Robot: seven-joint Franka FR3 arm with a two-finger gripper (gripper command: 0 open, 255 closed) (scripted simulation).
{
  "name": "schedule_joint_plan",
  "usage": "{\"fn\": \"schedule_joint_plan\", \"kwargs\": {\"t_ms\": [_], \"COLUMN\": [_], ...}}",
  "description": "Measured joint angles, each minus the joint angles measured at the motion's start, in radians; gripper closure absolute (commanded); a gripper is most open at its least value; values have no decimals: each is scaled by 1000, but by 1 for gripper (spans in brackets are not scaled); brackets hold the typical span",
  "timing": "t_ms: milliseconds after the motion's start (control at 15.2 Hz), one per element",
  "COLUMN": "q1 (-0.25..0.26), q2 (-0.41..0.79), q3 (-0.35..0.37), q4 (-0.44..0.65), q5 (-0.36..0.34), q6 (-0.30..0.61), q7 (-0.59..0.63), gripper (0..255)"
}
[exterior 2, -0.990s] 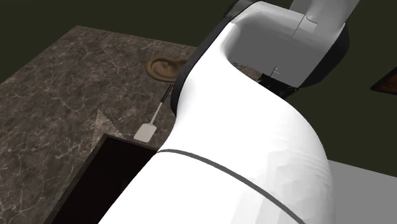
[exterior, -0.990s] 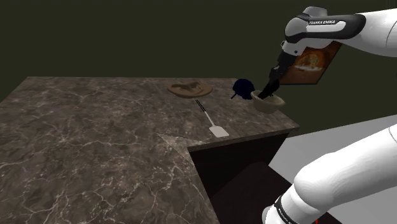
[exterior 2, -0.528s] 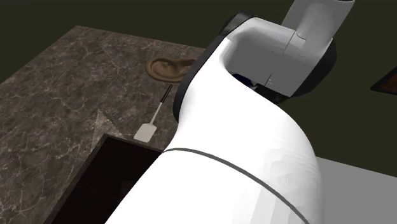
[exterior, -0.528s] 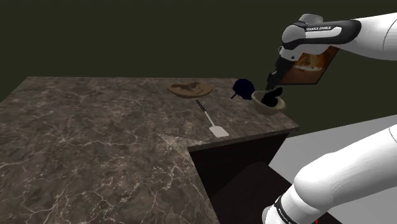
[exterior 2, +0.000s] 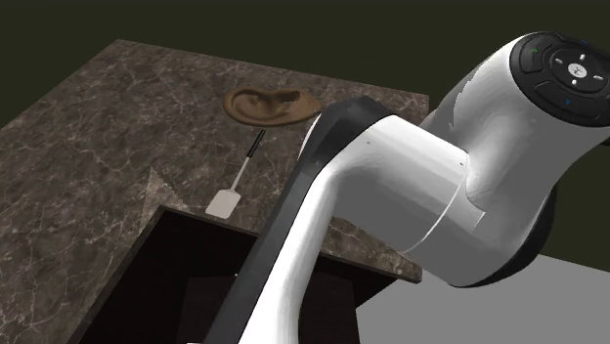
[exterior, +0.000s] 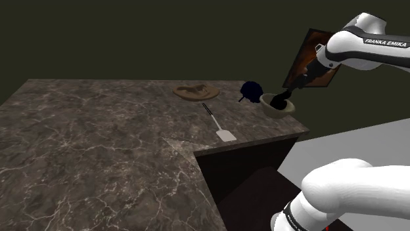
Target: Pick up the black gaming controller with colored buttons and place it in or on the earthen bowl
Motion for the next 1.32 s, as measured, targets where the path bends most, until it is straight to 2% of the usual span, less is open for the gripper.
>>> {"fn": "schedule_joint_plan", "kwargs": {"t_ms": [462, 924, 990, 1320], "q1": [0, 1, 1, 1], "q2": [-2, 4, 4, 4], "q3": [-10, -14, -14, -14], "q4": [-83, -88, -88, -87], "q5": [-5, -5, -5, -5], "q6": [102, 114, 114, 114], "q7": [2, 0, 0, 0], "gripper": [0, 0, 255, 255]}}
